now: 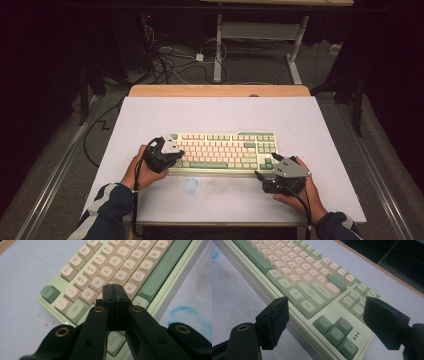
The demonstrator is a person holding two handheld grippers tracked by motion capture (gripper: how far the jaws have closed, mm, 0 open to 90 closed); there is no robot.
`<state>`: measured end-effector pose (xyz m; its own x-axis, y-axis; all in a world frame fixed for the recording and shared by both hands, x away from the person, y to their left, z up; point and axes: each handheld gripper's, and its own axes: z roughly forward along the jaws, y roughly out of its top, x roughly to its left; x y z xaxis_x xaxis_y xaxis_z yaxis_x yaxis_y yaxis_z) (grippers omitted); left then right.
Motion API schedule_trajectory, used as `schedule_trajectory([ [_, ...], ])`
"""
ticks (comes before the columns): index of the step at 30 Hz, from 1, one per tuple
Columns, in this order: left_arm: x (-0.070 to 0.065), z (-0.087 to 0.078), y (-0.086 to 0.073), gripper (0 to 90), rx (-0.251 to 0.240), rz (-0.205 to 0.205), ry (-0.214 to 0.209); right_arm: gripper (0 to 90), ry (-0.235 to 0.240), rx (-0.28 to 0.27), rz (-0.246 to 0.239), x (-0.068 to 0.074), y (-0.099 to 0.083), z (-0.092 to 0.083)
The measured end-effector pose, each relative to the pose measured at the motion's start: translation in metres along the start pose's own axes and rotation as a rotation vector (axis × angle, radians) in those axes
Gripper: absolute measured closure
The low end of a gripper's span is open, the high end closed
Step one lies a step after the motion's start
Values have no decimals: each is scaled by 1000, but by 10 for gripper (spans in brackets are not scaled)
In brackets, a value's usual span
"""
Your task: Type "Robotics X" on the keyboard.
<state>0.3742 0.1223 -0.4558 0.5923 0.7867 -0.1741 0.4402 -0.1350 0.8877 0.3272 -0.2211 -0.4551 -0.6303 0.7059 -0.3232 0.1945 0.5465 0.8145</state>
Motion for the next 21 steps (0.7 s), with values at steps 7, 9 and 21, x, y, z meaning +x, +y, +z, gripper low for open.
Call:
schedule_trajectory([
  [7,-2,13,3,871,20,5,2,215,4,7,-6,2,0,1],
  [9,-2,16,4,871,19,5,2,215,4,8,-6,1,-1,1],
  [21,-6,30,6,871,42,20,2,216,8,9,-7,2,-1,0],
])
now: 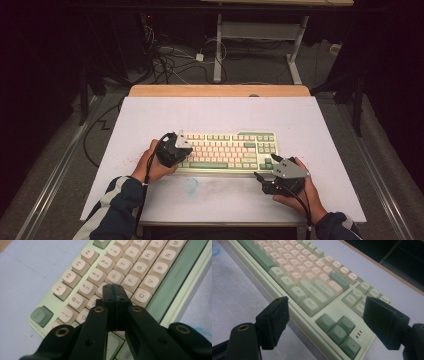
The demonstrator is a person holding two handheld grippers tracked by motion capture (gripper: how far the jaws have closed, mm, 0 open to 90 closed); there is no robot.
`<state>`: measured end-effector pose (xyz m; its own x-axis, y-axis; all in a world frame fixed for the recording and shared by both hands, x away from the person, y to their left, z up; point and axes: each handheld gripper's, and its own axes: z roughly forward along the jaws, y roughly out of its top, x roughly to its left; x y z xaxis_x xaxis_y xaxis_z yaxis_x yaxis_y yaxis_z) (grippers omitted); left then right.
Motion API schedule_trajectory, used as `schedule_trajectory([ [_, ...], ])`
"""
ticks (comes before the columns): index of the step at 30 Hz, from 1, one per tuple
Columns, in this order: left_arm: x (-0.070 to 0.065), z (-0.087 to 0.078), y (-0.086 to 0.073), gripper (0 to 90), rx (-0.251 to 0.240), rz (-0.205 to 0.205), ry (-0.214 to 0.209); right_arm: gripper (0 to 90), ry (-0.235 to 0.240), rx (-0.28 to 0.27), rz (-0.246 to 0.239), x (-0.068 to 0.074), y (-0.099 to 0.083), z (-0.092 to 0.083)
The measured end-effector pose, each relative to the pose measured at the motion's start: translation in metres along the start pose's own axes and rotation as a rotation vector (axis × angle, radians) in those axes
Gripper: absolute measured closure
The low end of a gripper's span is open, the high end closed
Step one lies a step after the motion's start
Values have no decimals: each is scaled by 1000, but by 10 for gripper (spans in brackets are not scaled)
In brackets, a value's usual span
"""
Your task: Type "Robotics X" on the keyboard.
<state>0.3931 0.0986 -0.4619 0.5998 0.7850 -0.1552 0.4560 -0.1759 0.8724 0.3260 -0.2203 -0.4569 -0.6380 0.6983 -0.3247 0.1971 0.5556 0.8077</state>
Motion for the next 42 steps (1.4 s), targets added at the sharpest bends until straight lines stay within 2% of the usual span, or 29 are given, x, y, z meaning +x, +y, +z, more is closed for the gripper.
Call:
schedule_trajectory([
  [3,1,3,-2,871,6,-9,6,216,0,5,0,0,0,0],
  [10,1,5,-4,871,14,-2,9,216,-2,0,-5,0,0,-1],
  [11,1,5,-3,871,14,-12,6,216,0,3,-6,0,0,-2],
  [14,1,4,-3,870,15,-3,10,216,-11,2,0,-1,-1,-2],
  [19,4,-3,2,833,-46,-7,14,216,-16,-3,5,-2,0,-4],
  [23,7,-9,5,752,-95,-11,28,216,-14,-2,4,-2,-1,-4],
  [26,8,-13,7,618,-126,-19,37,216,-15,-5,4,-3,-1,-5],
  [31,7,-20,8,498,-171,-20,36,216,-19,-6,9,-4,-1,-7],
  [37,8,-27,2,256,-216,-4,53,216,-22,-9,13,-5,-1,-9],
  [39,10,-31,-3,205,-234,16,59,216,-24,-11,12,-5,-1,-9],
  [42,15,-37,-6,178,-267,-6,66,216,-25,-14,17,-6,-2,-11],
])
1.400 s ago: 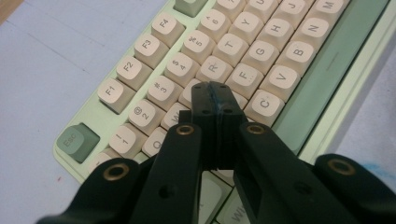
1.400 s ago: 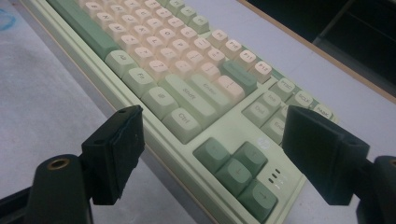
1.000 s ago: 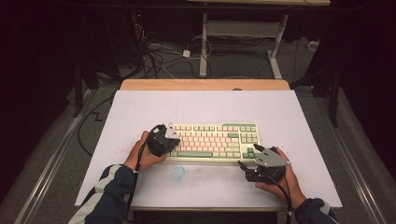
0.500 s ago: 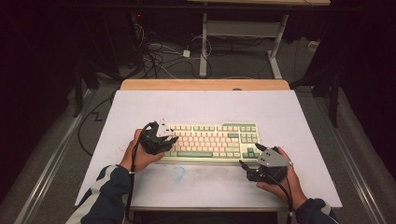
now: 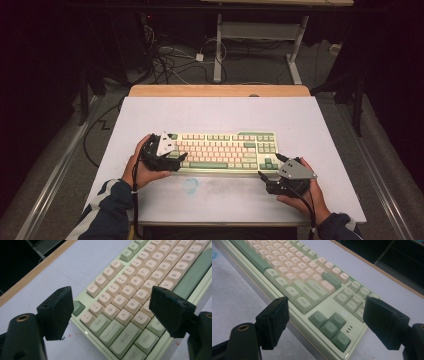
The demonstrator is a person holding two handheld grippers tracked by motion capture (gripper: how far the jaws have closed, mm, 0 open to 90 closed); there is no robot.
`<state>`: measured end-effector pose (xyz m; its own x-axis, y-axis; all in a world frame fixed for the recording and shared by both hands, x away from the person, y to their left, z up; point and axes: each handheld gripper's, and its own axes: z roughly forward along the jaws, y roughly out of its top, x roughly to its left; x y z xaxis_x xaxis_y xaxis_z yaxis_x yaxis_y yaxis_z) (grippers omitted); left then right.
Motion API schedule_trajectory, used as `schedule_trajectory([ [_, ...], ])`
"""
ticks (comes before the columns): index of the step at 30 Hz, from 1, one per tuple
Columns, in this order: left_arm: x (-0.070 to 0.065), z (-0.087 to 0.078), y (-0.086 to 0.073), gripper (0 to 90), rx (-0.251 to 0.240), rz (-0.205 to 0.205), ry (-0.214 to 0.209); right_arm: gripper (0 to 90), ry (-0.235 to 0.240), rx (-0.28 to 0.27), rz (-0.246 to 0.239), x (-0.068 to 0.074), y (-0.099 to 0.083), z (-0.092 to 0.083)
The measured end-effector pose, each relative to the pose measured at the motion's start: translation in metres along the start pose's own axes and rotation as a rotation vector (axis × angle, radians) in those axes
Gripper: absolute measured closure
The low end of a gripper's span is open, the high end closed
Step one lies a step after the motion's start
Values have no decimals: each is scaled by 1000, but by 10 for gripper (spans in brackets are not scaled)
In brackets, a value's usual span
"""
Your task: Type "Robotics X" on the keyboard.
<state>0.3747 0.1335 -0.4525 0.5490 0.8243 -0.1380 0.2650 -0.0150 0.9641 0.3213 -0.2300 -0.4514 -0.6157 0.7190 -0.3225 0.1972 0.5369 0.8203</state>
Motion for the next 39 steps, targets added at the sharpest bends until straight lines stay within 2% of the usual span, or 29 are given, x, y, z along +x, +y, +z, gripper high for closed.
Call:
schedule_trajectory([
  [3,3,-7,1,177,-24,-27,-2,215,-3,-2,2,-1,0,-1],
  [4,4,-8,0,177,-30,-25,1,216,-4,-3,3,-1,0,-1],
  [12,8,-20,-17,207,6,-23,15,215,-7,-7,3,-2,-1,-4],
  [18,11,-28,-22,213,16,-53,28,215,-12,-8,6,-3,-1,-7],
  [20,11,-32,-23,236,20,-43,37,215,-14,-4,7,-3,-2,-7],
  [23,11,-38,-23,308,18,-50,41,214,-15,-6,8,-4,-2,-8],
  [26,11,-43,-22,462,32,-59,33,214,-18,-7,10,-5,-2,-9],
  [32,10,-47,-18,767,71,-69,-16,214,-17,-7,13,-5,-3,-10],
  [34,8,-47,-18,843,91,-52,-21,214,-16,-6,9,-5,-3,-10],
  [36,6,-46,-18,874,104,-47,-33,214,-14,-5,4,-4,-3,-10],
  [39,3,-44,-16,874,111,-42,-44,213,-14,-3,4,-4,-3,-9],
])
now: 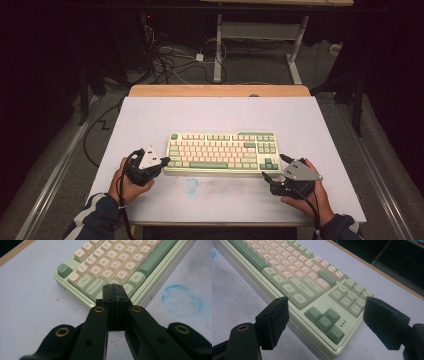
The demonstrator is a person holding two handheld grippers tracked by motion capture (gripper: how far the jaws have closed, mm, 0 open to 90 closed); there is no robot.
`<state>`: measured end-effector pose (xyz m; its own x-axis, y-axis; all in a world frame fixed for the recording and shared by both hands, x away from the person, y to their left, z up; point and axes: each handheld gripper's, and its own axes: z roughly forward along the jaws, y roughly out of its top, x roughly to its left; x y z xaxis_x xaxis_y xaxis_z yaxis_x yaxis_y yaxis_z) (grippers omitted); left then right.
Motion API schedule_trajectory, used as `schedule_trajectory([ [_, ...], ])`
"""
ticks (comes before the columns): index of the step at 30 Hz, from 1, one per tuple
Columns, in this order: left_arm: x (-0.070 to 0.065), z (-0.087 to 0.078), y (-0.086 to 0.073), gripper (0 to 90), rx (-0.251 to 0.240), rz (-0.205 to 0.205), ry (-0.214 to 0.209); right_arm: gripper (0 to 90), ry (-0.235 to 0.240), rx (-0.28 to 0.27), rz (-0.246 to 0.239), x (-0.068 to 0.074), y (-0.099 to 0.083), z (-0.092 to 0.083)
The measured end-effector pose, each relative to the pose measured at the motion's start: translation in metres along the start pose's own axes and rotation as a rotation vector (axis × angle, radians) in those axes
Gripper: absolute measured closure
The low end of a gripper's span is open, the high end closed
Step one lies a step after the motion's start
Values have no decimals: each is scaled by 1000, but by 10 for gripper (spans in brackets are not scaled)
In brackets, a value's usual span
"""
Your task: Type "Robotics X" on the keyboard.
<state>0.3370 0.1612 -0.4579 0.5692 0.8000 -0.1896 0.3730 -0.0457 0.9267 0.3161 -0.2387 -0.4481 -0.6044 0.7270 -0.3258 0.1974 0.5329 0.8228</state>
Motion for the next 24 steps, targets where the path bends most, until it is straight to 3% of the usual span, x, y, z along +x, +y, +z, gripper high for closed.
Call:
schedule_trajectory([
  [12,-14,15,16,874,-13,12,-45,214,0,1,0,0,0,0],
  [24,-31,35,21,875,16,39,-89,214,-3,-1,3,-1,0,-1],
])
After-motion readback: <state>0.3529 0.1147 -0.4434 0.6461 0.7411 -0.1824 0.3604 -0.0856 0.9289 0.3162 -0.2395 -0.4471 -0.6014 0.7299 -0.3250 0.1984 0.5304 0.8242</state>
